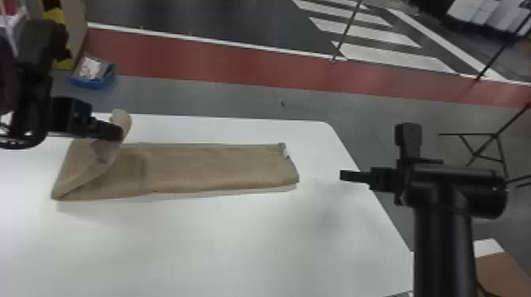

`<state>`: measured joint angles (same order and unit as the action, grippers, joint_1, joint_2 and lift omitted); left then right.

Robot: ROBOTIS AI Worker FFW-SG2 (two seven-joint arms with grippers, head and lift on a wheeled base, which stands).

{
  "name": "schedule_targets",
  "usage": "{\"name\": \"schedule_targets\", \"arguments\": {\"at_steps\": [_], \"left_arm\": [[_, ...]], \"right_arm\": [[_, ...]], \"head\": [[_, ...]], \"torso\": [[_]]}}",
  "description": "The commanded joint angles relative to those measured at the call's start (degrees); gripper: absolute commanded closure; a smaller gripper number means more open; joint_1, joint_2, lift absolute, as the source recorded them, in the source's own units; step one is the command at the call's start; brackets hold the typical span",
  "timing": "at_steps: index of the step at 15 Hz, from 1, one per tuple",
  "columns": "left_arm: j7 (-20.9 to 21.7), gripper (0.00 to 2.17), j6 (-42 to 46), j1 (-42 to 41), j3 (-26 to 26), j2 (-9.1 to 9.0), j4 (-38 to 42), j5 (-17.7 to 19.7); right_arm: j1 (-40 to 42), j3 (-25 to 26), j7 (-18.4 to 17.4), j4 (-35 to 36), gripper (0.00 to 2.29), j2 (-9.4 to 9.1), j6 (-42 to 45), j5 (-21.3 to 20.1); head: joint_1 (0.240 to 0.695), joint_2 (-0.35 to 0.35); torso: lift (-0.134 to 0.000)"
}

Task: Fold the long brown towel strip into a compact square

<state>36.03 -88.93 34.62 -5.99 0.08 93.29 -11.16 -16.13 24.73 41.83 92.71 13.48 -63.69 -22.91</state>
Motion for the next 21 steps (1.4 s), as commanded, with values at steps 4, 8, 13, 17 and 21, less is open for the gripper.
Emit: {"name": "schedule_targets", "arguments": {"at_steps": [4, 8, 13, 17, 21], "left_arm": [[-3.16, 2.06, 2.13, 3.7, -1.31, -0.23, -4.79, 0.61], [-4.3, 2.06, 2.13, 3.35, -2.54, -0.23, -4.61, 2.19], [-7.99, 1.24, 2.13, 1.24, -5.96, -0.23, -3.91, 4.92], [-8.7, 0.0, 2.13, 0.54, -7.55, -0.23, -2.85, 5.53], [-10.1, 0.07, 2.13, 0.1, -7.37, -0.23, -2.33, 6.32]], "right_arm": [[1.72, 0.41, 0.0, 0.19, 0.17, 0.05, 0.44, 0.23], [1.81, 0.41, 0.0, 0.36, 0.17, 0.05, 0.44, 0.06], [0.75, 0.32, 0.0, 0.54, 0.17, 0.14, 0.09, 0.06], [0.75, 0.32, 0.0, 0.54, 0.17, 0.14, -0.08, 0.06], [0.67, 0.23, 0.0, 1.42, 0.17, -0.12, -0.61, 0.32]], "head": [[0.695, -0.34], [0.695, -0.344], [0.695, -0.35], [0.695, -0.35], [0.695, -0.35]], "torso": [[-0.125], [-0.125], [-0.125], [-0.125], [-0.125]]}}
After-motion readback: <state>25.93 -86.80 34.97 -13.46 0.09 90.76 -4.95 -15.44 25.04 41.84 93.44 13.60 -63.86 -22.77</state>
